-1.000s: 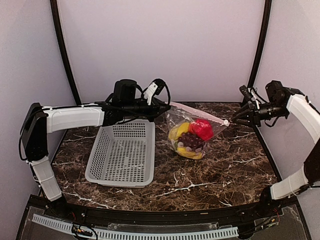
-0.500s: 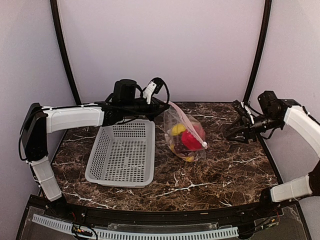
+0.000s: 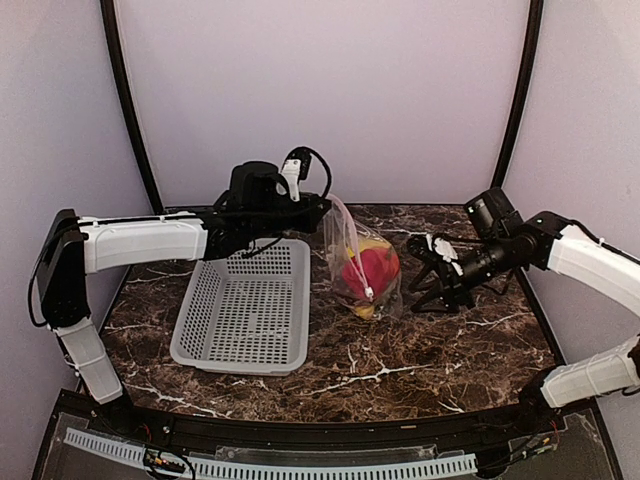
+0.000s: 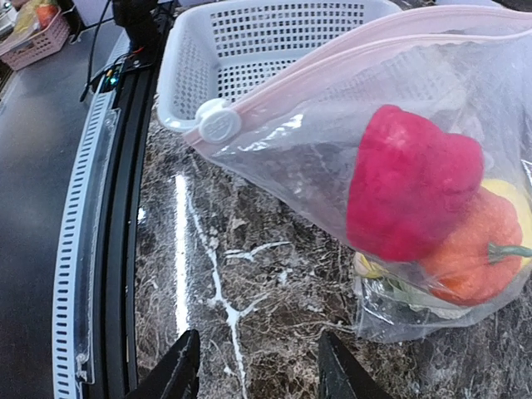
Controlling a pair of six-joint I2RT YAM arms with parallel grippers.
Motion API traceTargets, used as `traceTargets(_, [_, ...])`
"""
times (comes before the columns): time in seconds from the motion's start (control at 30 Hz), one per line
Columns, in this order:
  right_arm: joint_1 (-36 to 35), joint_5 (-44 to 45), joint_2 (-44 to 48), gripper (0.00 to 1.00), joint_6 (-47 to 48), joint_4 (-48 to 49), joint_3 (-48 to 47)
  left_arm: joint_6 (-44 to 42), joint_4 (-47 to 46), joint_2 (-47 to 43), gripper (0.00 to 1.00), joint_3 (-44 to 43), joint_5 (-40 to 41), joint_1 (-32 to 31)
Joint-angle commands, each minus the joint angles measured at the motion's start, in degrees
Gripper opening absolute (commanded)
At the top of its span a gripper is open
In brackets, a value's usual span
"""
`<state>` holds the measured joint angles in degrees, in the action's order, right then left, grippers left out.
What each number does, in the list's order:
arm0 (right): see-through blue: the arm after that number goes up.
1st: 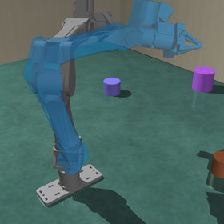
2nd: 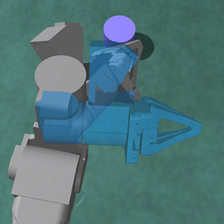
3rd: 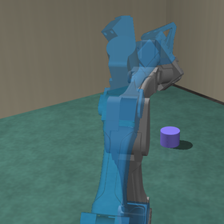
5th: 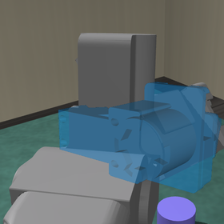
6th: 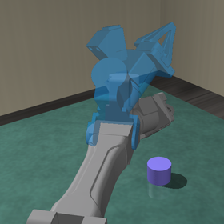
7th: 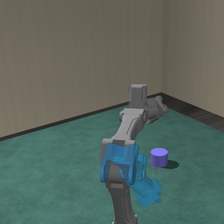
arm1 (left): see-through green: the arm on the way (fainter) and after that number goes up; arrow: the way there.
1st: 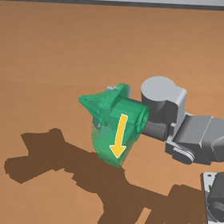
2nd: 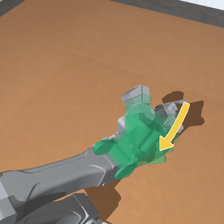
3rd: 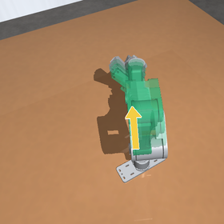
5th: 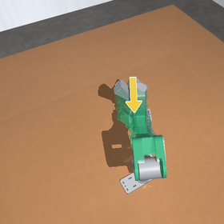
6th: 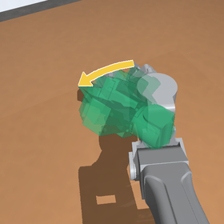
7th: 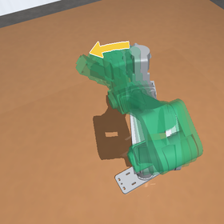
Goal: Place the food in the zip-top bag and seal the zipper
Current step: Pass from the left arm to the right
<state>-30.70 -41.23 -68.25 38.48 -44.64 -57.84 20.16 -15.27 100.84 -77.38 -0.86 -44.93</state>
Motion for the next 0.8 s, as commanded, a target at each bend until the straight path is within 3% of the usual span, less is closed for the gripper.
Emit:
traceTargets(0.0, [-2.20, 6.81, -1.32, 0.45, -5.99, 7.58, -3.76, 6.39, -1.24, -4.61, 0.01, 0.65, 11.05, -0.96])
traceTargets(0.13, [-6.23, 8.49, -3.29, 0.48, -8.96, 8.84, -6.02, 8.06, 0.01, -5.53, 0.01, 1.57, 15.18, -1.37])
traceTargets(0.4, [-17.42, 22.52, -8.07, 0.52, -10.63, 11.94, -8.92, 12.10, 2.07, -5.85, 0.01, 1.94, 19.41, -1.97])
traceTargets(0.53, [-18.77, 25.67, -9.65, 0.49, -13.89, 13.99, -10.71, 12.49, 2.16, -6.39, 0.01, 2.66, 20.74, -2.01])
traceTargets(0.77, [-22.97, 30.54, -12.56, 0.54, -15.72, 15.54, -12.89, 13.95, 2.08, -7.28, 0.01, 3.91, 23.32, -1.96])
